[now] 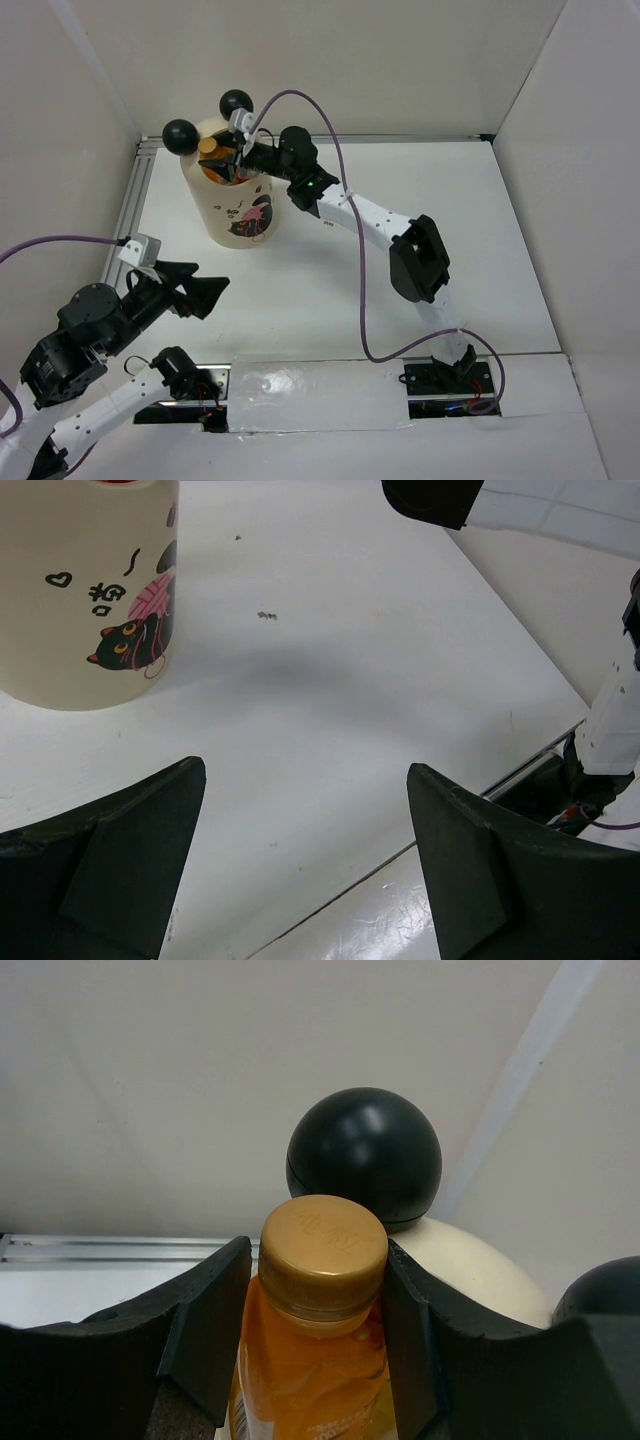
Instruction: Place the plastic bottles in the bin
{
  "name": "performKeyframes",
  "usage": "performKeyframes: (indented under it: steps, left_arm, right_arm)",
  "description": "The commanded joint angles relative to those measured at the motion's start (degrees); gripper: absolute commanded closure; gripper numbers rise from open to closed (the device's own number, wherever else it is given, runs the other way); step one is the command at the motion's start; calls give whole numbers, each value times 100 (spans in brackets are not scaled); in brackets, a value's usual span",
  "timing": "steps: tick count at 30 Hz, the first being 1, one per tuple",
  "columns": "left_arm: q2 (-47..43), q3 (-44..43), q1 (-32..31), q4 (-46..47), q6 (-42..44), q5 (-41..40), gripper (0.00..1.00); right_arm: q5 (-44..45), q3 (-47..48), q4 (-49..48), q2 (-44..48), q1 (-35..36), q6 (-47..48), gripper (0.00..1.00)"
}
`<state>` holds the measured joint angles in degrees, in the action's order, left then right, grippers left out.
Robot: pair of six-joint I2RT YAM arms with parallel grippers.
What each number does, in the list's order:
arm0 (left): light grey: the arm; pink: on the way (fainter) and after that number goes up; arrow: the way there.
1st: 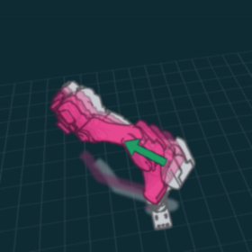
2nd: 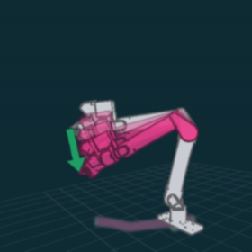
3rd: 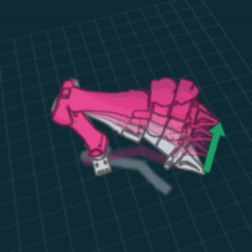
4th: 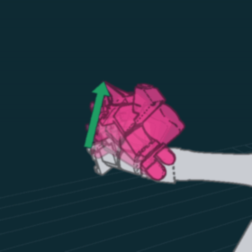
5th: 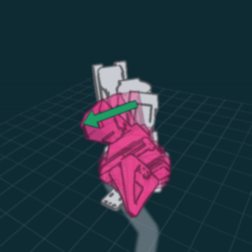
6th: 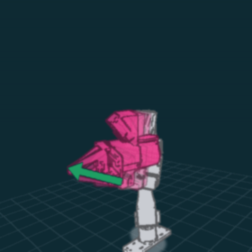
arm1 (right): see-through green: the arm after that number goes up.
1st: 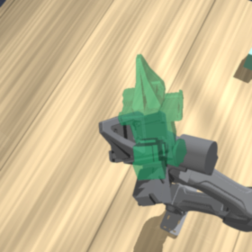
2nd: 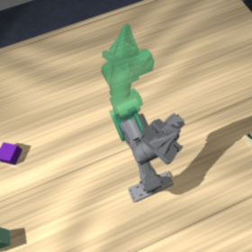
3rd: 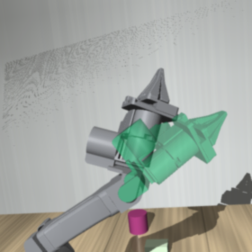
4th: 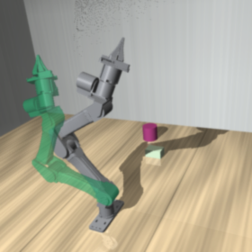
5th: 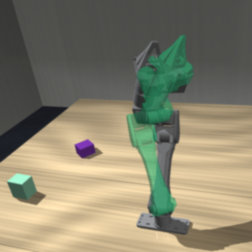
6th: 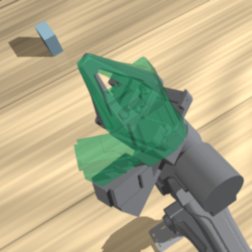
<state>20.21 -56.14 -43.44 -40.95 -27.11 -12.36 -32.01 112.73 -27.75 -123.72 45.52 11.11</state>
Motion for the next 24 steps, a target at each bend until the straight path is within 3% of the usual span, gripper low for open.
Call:
performKeyframes:
  steps: [1, 11, 13, 17, 24]
  left_arm:
    - [-105, -151, -24, 52, 83, 32, 6]
    - [-157, -152, -24, -1, 136, 32, 4]
    - [-157, -152, -24, -1, 136, 32, 4]
    - [-157, -152, -24, -1, 136, 32, 4]
    - [-157, -152, -24, 52, 136, 32, 4]
  right_arm:
    - [160, -163, -415, -3, 36, -13, 100]
    - [107, -322, -143, -3, 36, -13, 100]
    - [107, -322, 76, -3, 36, -13, 95]
    - [-77, -164, 375, -3, 36, 40, 46]
    - [-192, 83, 656, -3, 36, 145, 25]
